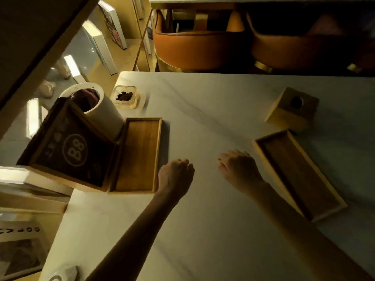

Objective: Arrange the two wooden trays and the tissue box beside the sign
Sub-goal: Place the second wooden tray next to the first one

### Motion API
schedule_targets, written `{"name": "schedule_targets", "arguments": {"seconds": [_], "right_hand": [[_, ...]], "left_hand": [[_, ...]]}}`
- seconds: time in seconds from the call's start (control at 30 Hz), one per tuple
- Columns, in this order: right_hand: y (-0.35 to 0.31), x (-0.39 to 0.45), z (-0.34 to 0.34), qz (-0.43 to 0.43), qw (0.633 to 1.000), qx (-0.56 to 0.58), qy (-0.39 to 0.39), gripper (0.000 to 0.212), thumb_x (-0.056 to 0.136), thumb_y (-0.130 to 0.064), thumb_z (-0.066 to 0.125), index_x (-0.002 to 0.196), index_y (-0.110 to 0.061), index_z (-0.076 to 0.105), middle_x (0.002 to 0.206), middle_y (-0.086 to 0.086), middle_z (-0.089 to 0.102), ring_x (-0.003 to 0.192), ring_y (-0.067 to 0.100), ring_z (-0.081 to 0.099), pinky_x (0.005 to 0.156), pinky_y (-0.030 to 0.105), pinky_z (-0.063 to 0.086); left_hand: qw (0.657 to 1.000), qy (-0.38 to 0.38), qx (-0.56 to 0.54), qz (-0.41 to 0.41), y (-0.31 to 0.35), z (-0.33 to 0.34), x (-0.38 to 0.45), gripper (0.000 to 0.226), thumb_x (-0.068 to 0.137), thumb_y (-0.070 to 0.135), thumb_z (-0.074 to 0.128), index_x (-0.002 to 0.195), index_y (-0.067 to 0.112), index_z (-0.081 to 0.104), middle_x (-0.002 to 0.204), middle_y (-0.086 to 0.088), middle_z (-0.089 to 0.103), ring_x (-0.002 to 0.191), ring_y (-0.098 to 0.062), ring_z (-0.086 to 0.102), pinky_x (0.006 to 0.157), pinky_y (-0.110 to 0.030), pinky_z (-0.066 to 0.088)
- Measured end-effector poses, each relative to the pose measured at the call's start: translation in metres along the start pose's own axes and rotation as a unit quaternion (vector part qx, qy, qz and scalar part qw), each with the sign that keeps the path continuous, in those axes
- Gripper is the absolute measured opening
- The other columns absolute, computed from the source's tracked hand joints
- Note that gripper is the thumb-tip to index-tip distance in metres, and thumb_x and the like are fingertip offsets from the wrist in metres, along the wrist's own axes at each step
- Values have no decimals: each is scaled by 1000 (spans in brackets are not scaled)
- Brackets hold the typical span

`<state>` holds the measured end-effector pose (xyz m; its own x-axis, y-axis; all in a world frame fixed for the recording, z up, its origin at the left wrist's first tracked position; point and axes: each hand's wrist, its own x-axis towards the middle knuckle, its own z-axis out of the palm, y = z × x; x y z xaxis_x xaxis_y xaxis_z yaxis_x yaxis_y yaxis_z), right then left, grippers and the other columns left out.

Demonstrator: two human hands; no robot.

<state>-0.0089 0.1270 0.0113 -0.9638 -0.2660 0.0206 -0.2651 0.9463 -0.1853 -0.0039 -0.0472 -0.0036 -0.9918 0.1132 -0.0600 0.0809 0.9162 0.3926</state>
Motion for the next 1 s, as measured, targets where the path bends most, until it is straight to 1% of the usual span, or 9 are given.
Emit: {"name": "schedule_targets", "arguments": {"seconds": [0.17, 0.27, 0.33, 0.4, 0.5, 0.63, 0.73, 0.87, 1.0], "right_hand": [[95, -44, -17, 109, 991, -5, 83, 15, 81, -11, 59, 92, -3, 63, 85, 20, 67, 79, 38, 62, 61, 43, 54], [153, -73, -22, 151, 981, -5, 119, 31, 83, -8, 56, 114, -1, 56, 101, 23, 67, 92, 41, 62, 74, 45, 53], [188, -89, -20, 182, 979, -11, 95, 40, 86, -8, 52, 125, -3, 47, 112, 25, 63, 100, 41, 59, 80, 47, 51], [217, -103, -14, 214, 976, -1, 44, 50, 88, -13, 50, 135, -7, 34, 130, 23, 52, 118, 40, 49, 92, 50, 45], [247, -119, -4, 241, 970, 19, -26, 56, 92, -22, 43, 141, -12, 18, 147, 16, 32, 135, 33, 29, 107, 46, 32], [266, -133, 12, 301, 947, 42, -99, 57, 94, -30, 38, 142, -10, 15, 152, 13, 23, 140, 30, 18, 112, 43, 24], [274, -138, 20, 311, 941, 61, -120, 50, 94, -30, 36, 139, -9, 26, 151, 12, 25, 139, 30, 18, 112, 43, 24], [278, -137, 22, 314, 941, 104, -66, 38, 93, -21, 42, 128, -6, 45, 139, 15, 42, 127, 30, 34, 101, 41, 38], [279, -131, 21, 343, 922, 176, -40, 33, 92, -12, 46, 123, -2, 50, 130, 17, 49, 117, 30, 46, 94, 37, 44]], "left_hand": [[997, -8, -42, 62, 90, 32, -5, 33, 94, 26, 36, 109, 10, 59, 113, -10, 65, 102, -24, 59, 86, -36, 49], [992, -77, -44, 89, 139, 63, -18, 43, 95, 31, 32, 133, 14, 38, 144, -8, 42, 134, -24, 35, 109, -37, 32], [987, -118, -27, 106, 167, 88, -26, 54, 94, 37, 28, 142, 15, 14, 156, -6, 15, 144, -23, 11, 117, -37, 9], [985, -144, -16, 93, 190, 112, -31, 64, 92, 45, 27, 143, 16, -1, 155, -5, -7, 144, -23, -5, 113, -37, -7], [984, -175, -3, 40, 218, 141, -33, 72, 90, 52, 24, 141, 15, -9, 146, -2, -25, 142, -22, -15, 110, -38, -13], [974, -226, -14, -29, 238, 165, -33, 70, 91, 53, 20, 142, 12, -8, 153, -8, -20, 141, -25, -19, 113, -41, -13], [971, -230, -32, -64, 245, 178, -35, 70, 92, 49, 23, 141, 13, -10, 154, -10, -18, 141, -26, -19, 114, -42, -11], [973, -200, -73, -86, 251, 185, -35, 71, 92, 43, 34, 143, 14, -6, 155, -9, -13, 142, -26, -16, 116, -43, -7], [972, -193, -95, -92, 250, 181, -29, 69, 90, 39, 42, 144, 17, 5, 156, -8, -9, 143, -26, -14, 117, -45, -3]]}}
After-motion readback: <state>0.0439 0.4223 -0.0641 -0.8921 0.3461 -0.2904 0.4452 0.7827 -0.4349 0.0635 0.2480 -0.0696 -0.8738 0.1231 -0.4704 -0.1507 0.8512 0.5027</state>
